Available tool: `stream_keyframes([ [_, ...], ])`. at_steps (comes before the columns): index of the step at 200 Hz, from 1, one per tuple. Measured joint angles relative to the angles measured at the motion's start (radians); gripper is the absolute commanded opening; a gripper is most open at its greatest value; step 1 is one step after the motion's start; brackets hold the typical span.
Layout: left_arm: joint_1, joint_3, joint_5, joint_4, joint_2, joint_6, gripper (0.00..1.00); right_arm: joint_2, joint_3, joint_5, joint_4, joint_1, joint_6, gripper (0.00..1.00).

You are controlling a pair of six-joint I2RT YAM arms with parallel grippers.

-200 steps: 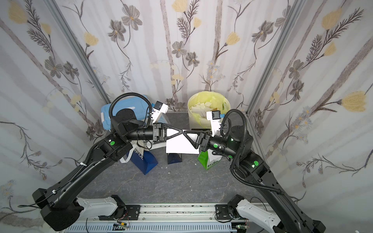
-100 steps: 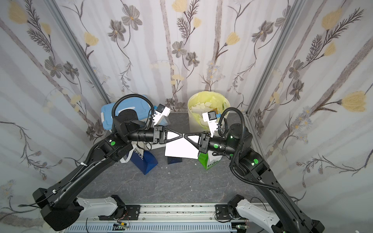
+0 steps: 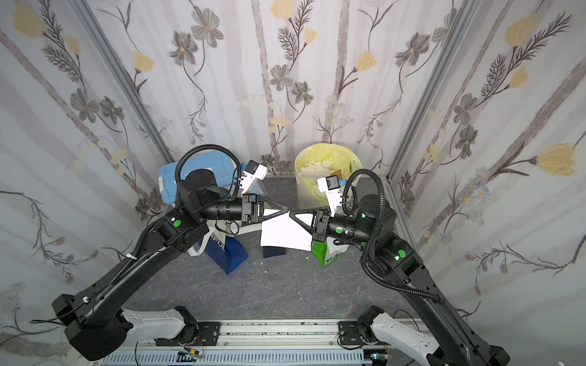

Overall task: Shred takeout receipts and throw away
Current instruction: Shred the takeout receipt.

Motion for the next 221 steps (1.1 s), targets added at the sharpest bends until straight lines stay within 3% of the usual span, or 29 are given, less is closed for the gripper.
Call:
stream_keyframes([
  [16,0.000,0.015,-0.010,-0.028,0.006,0.009,0.00,0.000,0.000,0.003,0.003,-0.001,0.000,0.00],
  [73,-0.004,0.066,-0.066,-0.117,0.023,0.025,0.00,-0.002,0.008,0.050,-0.015,0.005,-0.054,0.00],
  [97,-0.014,0.093,-0.115,-0.164,0.043,-0.006,0.00,-0.030,0.014,0.185,-0.043,0.050,-0.173,0.00],
  [119,-0.017,0.113,-0.227,-0.275,0.072,-0.031,0.00,-0.080,0.017,0.347,-0.019,0.114,-0.330,0.00],
  [152,-0.029,0.128,-0.314,-0.410,0.106,-0.042,0.00,-0.124,0.017,0.386,0.064,0.169,-0.499,0.00],
  [194,-0.020,0.156,-0.435,-0.485,0.124,-0.024,0.00,-0.212,-0.029,0.371,0.178,0.172,-0.516,0.00],
  [221,-0.012,0.167,-0.495,-0.483,0.131,-0.009,0.00,-0.234,-0.055,0.508,0.249,0.166,-0.491,0.00],
])
